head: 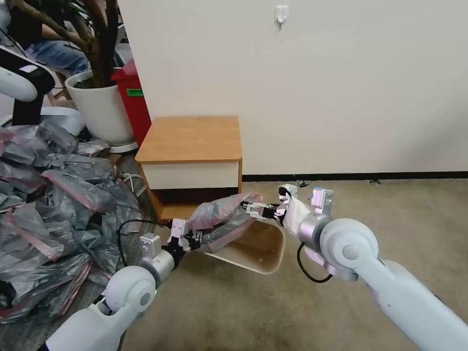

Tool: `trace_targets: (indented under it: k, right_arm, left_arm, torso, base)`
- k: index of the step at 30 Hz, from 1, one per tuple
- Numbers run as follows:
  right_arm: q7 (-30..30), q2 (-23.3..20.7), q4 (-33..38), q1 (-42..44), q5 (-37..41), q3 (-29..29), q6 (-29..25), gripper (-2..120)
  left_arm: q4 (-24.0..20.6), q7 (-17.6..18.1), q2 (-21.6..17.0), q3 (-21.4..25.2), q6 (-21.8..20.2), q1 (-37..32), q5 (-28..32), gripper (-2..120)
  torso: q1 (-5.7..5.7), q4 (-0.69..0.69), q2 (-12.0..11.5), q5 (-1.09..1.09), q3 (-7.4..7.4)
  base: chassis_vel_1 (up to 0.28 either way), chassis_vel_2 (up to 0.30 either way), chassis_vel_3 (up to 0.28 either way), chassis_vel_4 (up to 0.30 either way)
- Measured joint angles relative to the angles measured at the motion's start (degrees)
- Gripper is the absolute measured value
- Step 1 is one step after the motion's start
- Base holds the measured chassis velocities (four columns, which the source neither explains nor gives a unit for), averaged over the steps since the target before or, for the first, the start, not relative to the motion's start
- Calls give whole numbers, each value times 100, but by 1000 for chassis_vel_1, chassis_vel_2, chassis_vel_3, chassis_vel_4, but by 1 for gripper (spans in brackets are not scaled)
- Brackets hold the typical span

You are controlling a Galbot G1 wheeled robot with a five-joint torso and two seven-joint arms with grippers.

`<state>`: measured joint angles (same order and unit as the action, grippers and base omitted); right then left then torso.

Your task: Pick up the garbage bag from the table and place it over the trash can.

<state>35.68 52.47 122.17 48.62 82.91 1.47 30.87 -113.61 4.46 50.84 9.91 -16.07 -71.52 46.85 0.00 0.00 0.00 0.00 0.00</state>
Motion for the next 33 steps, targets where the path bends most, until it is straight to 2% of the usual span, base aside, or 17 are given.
trace_targets:
  k: [7,10,12,15,17,20,21,25,26,30,31,33]
  right_arm:
    - [-45,45,21,20,65,10,-23,102]
    - [-87,56,27,54,67,9,-30,89]
    - [-97,56,29,64,66,8,-31,86]
    - [-128,51,46,101,54,-11,-36,72]
    - [-132,50,48,108,51,-17,-37,68]
    - [-160,43,72,147,28,-32,-63,55]
    - [-160,43,72,147,28,-32,-63,55]
    - [-227,48,80,186,-104,-11,-155,34]
    - [-227,48,80,186,-104,-11,-155,34]
    - [-270,68,82,204,-249,32,-350,17]
    - [-270,68,82,204,-249,32,-350,17]
    - [-302,72,80,210,-303,45,-471,8]
  left_arm:
    - [-3,-49,-26,2,49,-22,-62,2]
    - [-3,-50,-28,-10,56,-28,-85,2]
    - [-3,-50,-28,-18,57,-27,-89,2]
    - [-3,-50,-27,-37,57,-22,-94,2]
    - [-4,-50,-27,-40,58,-21,-96,2]
    - [0,-50,-27,-41,61,-22,-105,2]
    - [0,-50,-27,-41,61,-22,-105,2]
    - [7,-47,-27,-40,72,-24,-108,2]
    - [7,-47,-27,-40,72,-24,-108,2]
    - [48,-34,-21,-17,93,-24,-112,2]
    - [48,-34,-21,-17,93,-24,-112,2]
    - [78,-28,-17,-5,115,-24,-122,2]
  torso:
    - [0,0,0,0,0]
    - [0,0,0,0,0]
    - [0,0,0,0,0]
    - [0,0,0,0,0]
    - [0,0,0,0,0]
    - [0,0,0,0,0]
    - [0,0,0,0,0]
    - [0,0,0,0,0]
    - [0,0,0,0,0]
    - [0,0,0,0,0]
    - [0,0,0,0,0]
    - [0,0,0,0,0]
  base:
    - [0,0,0,0]
    - [0,0,0,0]
    - [0,0,0,0]
    - [0,0,0,0]
    - [0,0,0,0]
    - [0,0,0,0]
    - [0,0,0,0]
    - [0,0,0,0]
    - [0,0,0,0]
    - [0,0,0,0]
    - [0,0,0,0]
    - [0,0,0,0]
